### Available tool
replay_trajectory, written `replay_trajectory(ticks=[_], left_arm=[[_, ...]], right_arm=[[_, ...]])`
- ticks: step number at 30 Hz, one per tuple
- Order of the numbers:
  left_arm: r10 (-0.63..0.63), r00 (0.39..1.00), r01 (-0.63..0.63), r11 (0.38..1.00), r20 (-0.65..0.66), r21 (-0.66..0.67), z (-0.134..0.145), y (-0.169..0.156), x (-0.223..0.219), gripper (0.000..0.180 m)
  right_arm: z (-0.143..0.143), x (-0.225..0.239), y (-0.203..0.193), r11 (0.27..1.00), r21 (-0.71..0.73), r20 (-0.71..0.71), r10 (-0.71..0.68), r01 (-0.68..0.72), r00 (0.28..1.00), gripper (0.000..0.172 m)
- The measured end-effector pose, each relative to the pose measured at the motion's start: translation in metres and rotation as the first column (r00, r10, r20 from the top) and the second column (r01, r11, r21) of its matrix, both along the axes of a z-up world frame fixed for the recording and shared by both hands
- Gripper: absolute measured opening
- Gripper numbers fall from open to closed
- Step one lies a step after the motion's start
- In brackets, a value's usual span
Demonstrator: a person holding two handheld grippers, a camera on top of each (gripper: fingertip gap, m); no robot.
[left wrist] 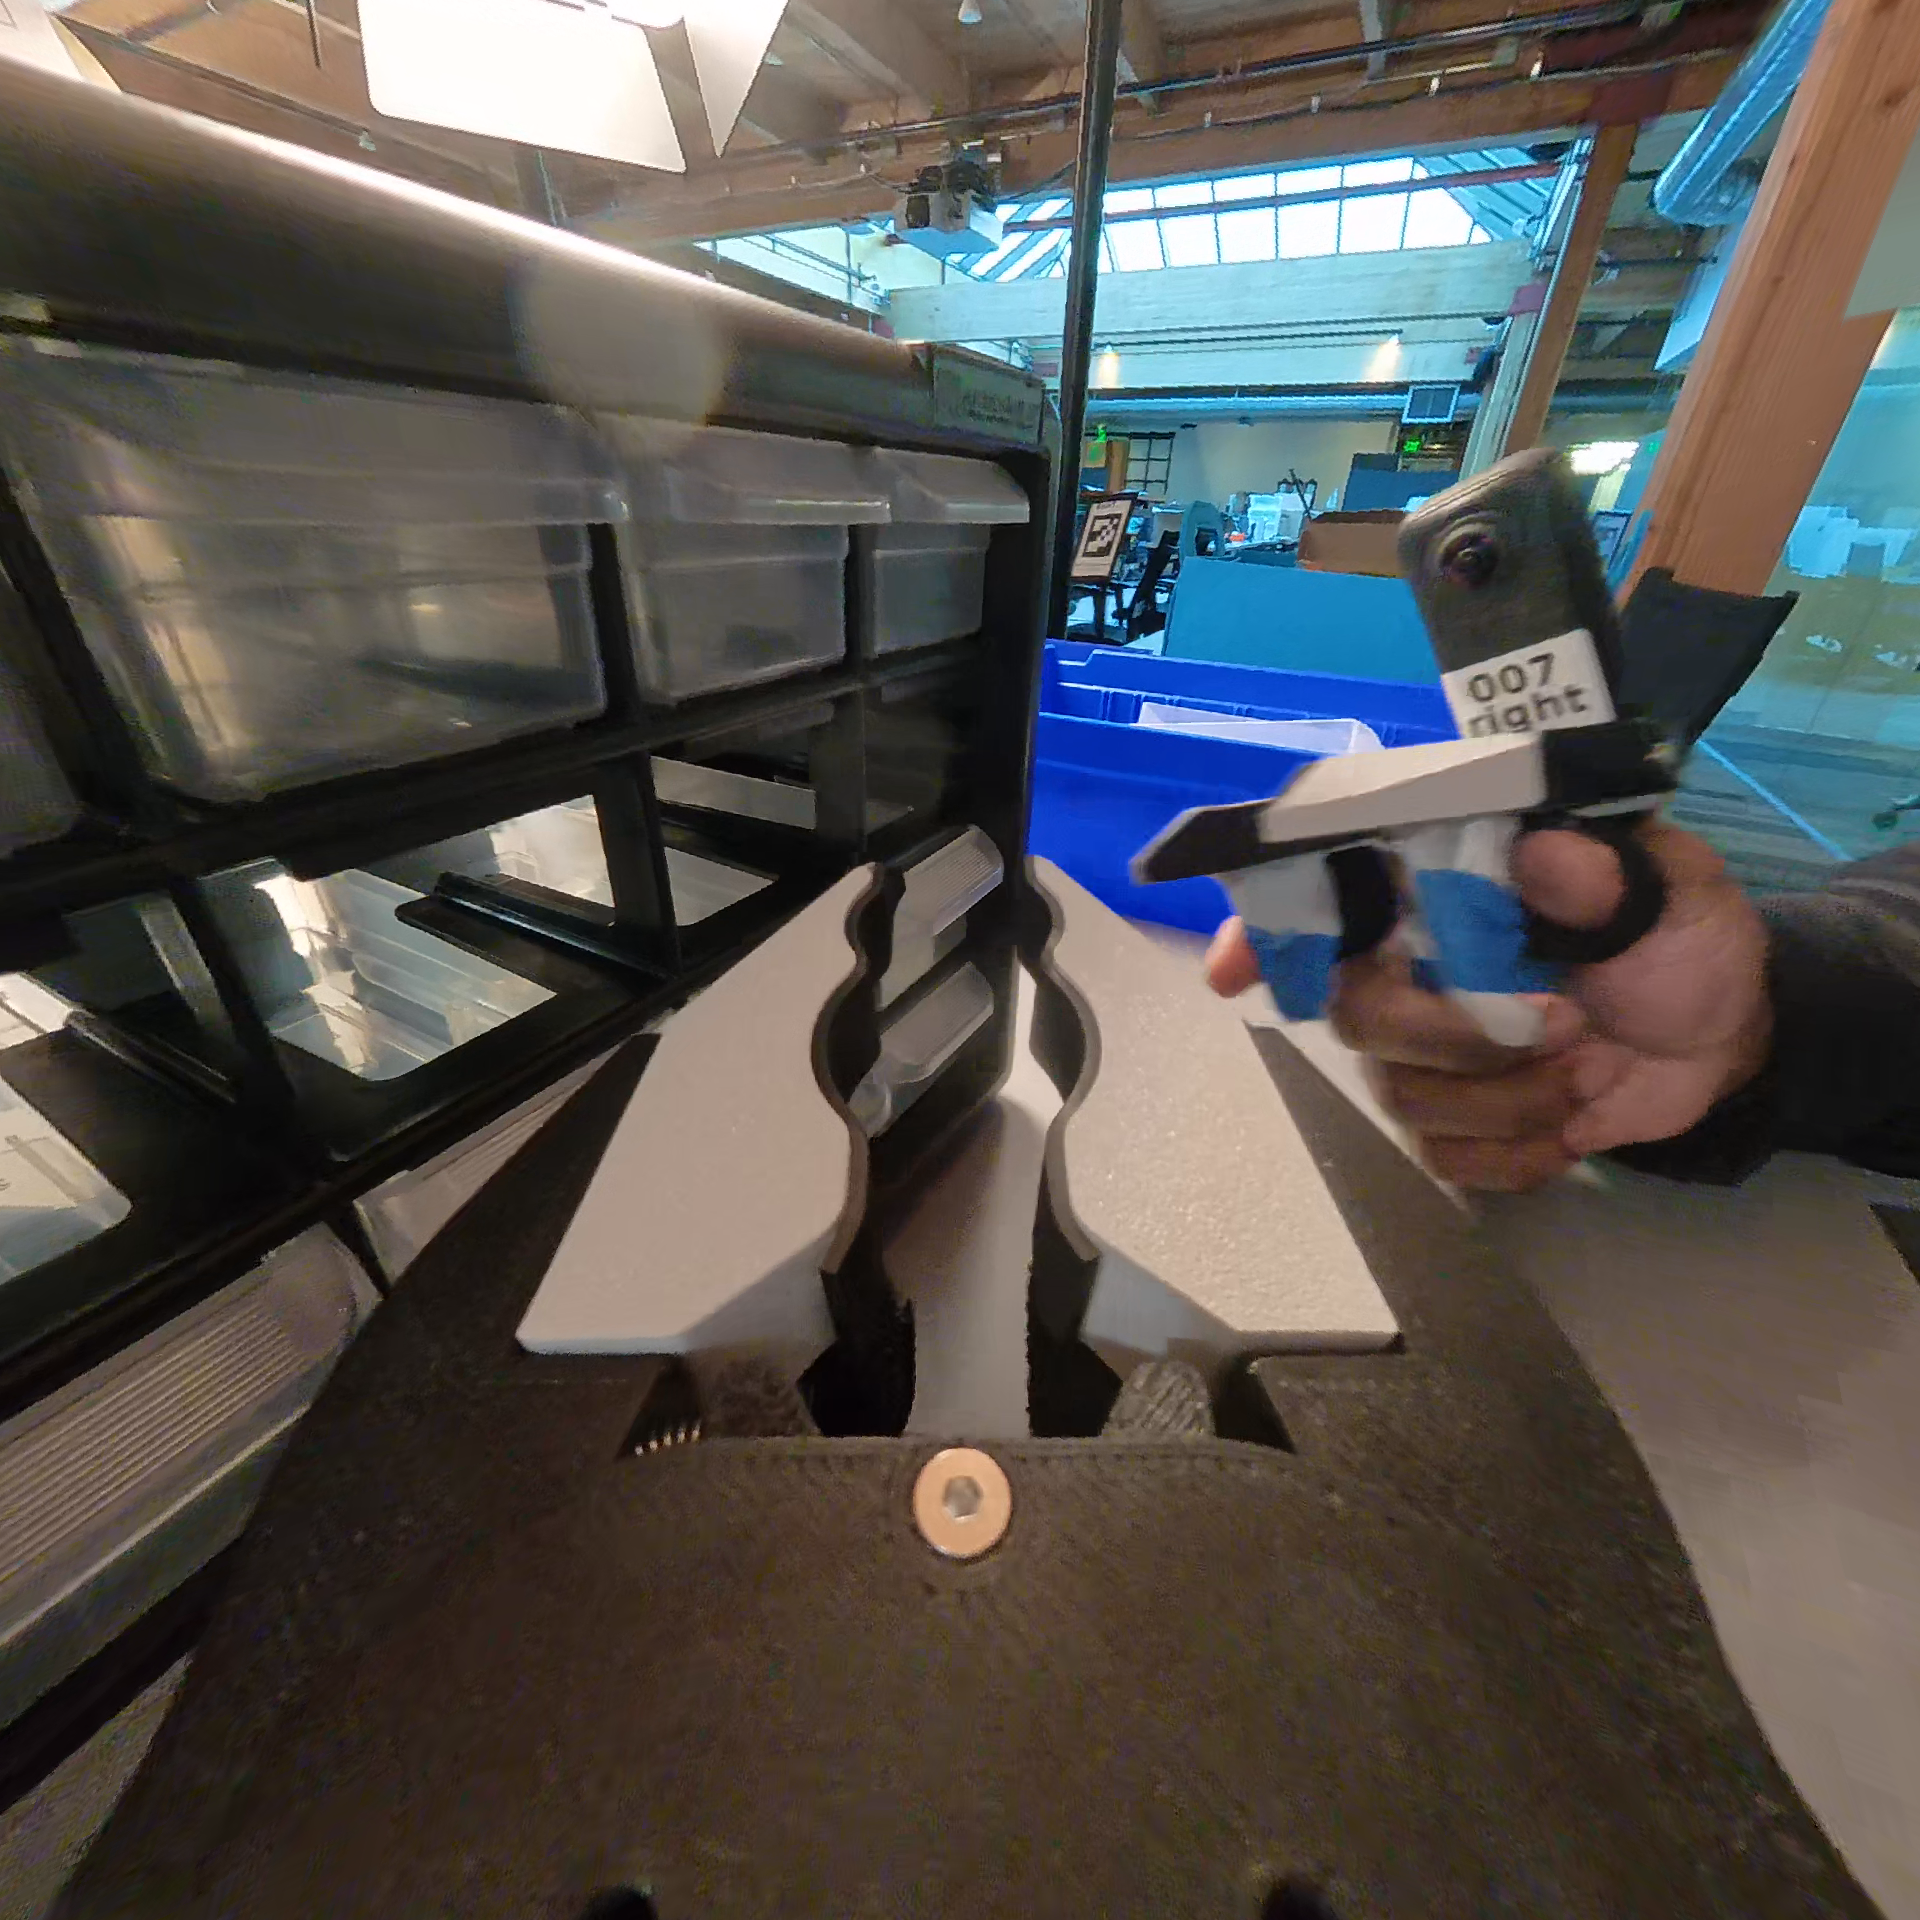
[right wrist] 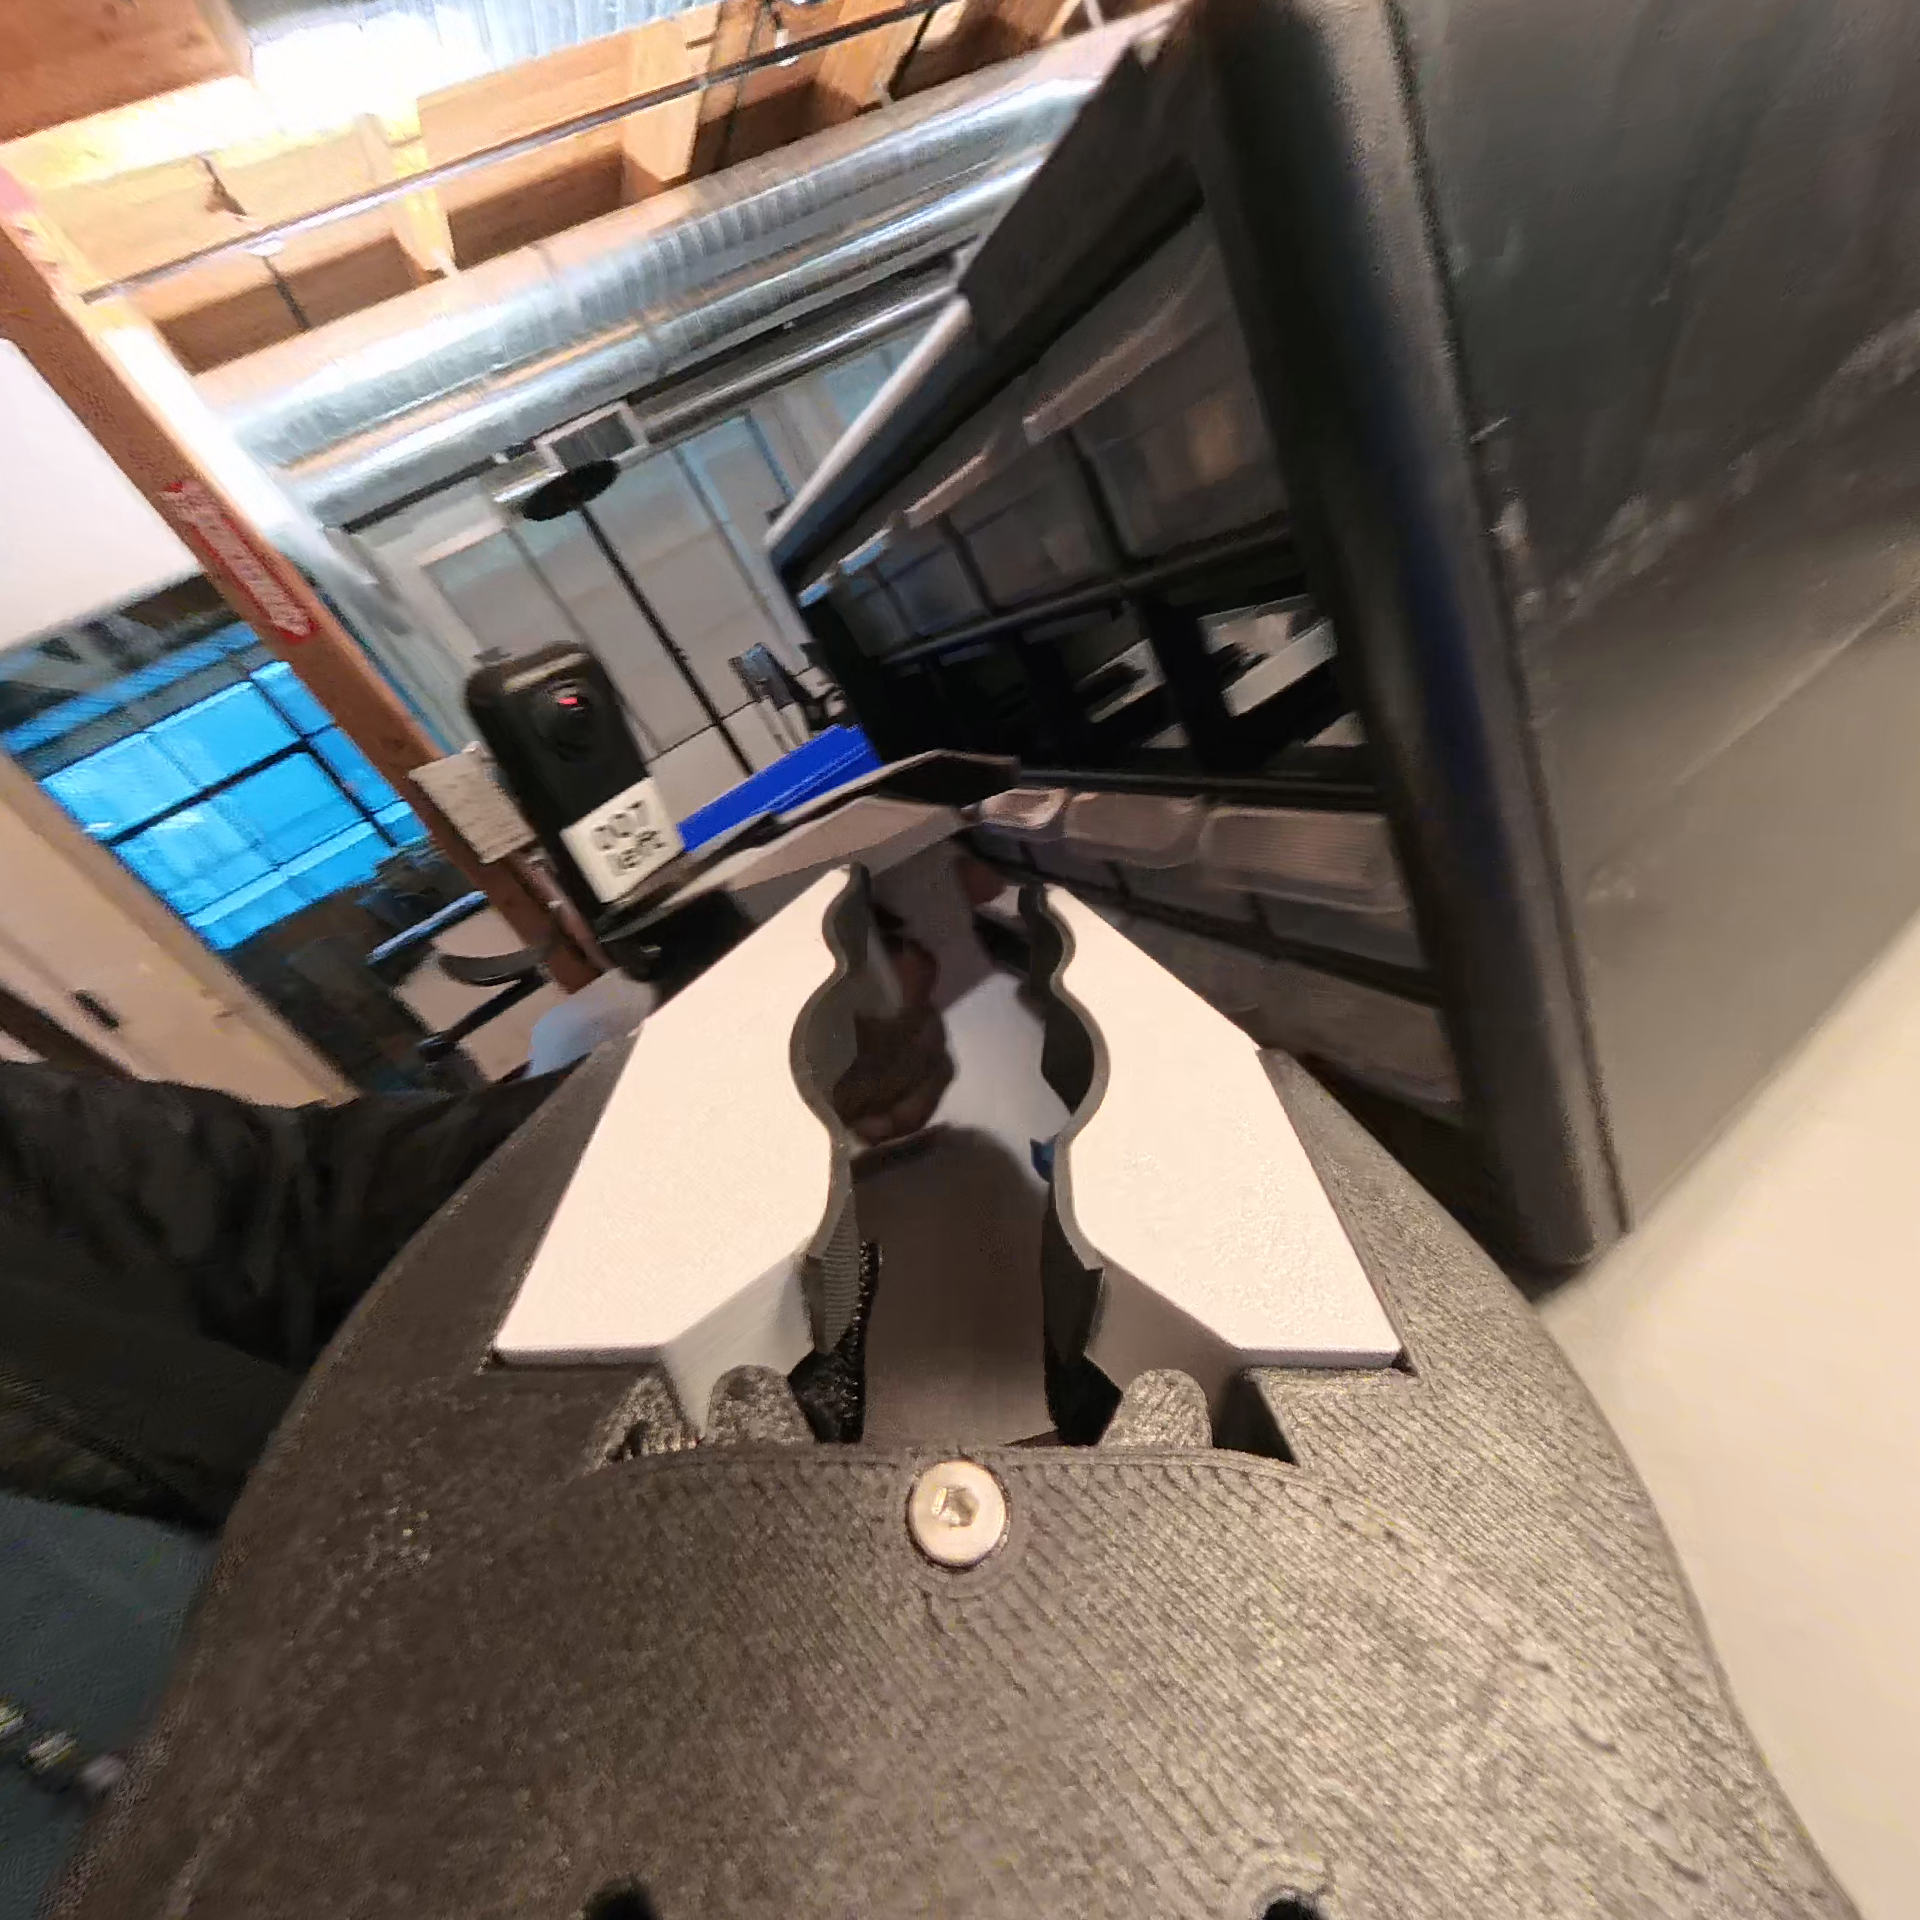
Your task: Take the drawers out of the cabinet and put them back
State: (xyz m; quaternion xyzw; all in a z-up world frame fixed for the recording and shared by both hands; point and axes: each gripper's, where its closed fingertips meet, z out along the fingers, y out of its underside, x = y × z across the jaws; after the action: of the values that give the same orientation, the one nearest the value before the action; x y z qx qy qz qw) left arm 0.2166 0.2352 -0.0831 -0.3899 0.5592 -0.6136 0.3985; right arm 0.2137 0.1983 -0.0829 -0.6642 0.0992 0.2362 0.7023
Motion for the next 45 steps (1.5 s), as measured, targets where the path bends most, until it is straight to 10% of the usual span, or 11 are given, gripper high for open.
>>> replay_trajectory(ticks=[7, 11, 16, 27, 45], left_arm=[[0.015, 1.0, -0.015, 1.0, 0.01, 0.0, 0.003, 0.003, -0.001, 0.023], [-0.004, 1.0, 0.004, 1.0, 0.008, 0.001, 0.003, -0.003, -0.002, 0.023], [-0.026, 1.0, 0.026, 1.0, 0.007, 0.004, 0.003, -0.011, -0.003, 0.023], [-0.024, 1.0, 0.024, 0.999, 0.002, 0.028, -0.001, -0.016, -0.001, 0.023], [-0.047, 0.999, 0.047, 0.998, 0.009, 0.03, 0.002, -0.023, -0.005, 0.023]], right_arm=[[0.043, -0.024, -0.076, 1.0, 0.022, 0.068, 0.008, -0.009, 0.998, 0.032], [0.073, 0.04, -0.14, 0.969, -0.044, 0.29, -0.221, 0.244, 0.931, 0.032], [0.04, 0.185, -0.225, 0.662, -0.364, 0.523, -0.437, 0.655, 0.732, 0.036], [-0.055, 0.24, -0.219, 0.255, -0.705, 0.697, 0.081, 0.661, 0.712, 0.025], [-0.064, 0.24, -0.193, 0.316, -0.744, 0.608, -0.045, 0.589, 0.793, 0.002]])
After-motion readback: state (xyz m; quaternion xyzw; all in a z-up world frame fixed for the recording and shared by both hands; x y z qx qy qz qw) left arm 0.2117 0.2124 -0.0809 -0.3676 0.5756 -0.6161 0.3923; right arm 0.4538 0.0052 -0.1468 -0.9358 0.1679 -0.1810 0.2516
